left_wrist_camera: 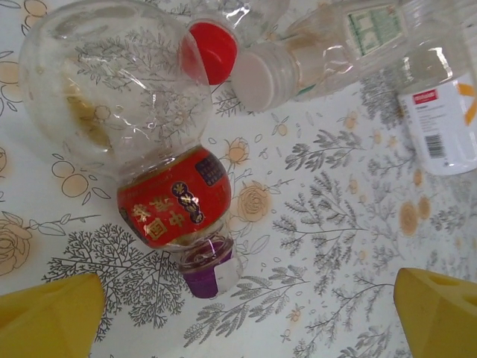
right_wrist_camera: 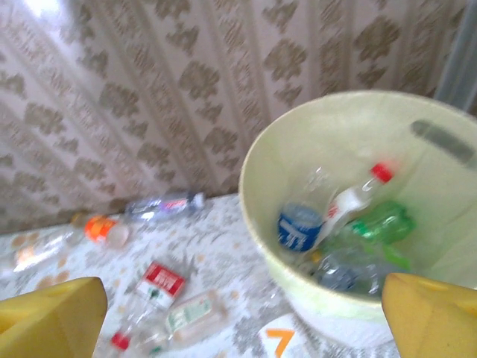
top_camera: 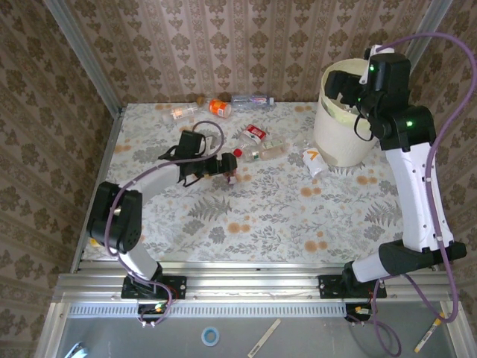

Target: Throw the plastic bottles in the bin

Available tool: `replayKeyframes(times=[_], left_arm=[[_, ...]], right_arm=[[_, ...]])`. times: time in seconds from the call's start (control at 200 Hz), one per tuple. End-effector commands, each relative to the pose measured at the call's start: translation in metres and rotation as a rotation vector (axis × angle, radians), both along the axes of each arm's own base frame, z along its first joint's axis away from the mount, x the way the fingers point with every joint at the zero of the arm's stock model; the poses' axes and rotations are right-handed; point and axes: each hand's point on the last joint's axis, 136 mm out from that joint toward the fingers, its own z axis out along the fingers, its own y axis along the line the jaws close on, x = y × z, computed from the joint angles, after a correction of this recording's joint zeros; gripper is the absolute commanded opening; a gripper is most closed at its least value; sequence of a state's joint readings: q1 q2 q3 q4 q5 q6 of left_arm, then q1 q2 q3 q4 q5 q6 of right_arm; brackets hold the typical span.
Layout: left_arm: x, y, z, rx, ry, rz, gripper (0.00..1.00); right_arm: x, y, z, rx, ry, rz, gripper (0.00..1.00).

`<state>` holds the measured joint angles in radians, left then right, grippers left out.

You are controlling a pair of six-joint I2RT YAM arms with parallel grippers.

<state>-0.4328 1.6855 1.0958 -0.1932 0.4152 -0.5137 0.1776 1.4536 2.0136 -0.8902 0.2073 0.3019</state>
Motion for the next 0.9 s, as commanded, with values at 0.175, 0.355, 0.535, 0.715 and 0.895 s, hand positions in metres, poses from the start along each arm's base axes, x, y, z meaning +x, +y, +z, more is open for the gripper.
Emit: replayKeyframes(times=[0.175,0.355,0.535,0.715,0.895], left_arm=[[-0.009,-0.007,-0.039,0.207,0.126,-0.040,0.92],[-0.010,-0.007,-0.057,0.285,0.161,-0.065,0.79],[-0.009,-0.007,-0.059,0.292,0.122,-0.098,0.57],[-0.010,-0.008,-0.058,0.263,0.099,-0.133,0.37],[-0.011,-0.007,-0.052,0.232,0.061,-0.166,0.26]], right_arm=[[-0.020,0.044,-0.036,0.067,0.148,0.181,0.97],[-0.026,0.056,-0.046,0.099,0.170,0.235,0.97],[-0.030,0.064,-0.055,0.106,0.192,0.271,0.97],[-0.040,0.064,-0.053,0.111,0.177,0.283,0.98],[-0.040,0.066,-0.057,0.123,0.178,0.295,0.98]])
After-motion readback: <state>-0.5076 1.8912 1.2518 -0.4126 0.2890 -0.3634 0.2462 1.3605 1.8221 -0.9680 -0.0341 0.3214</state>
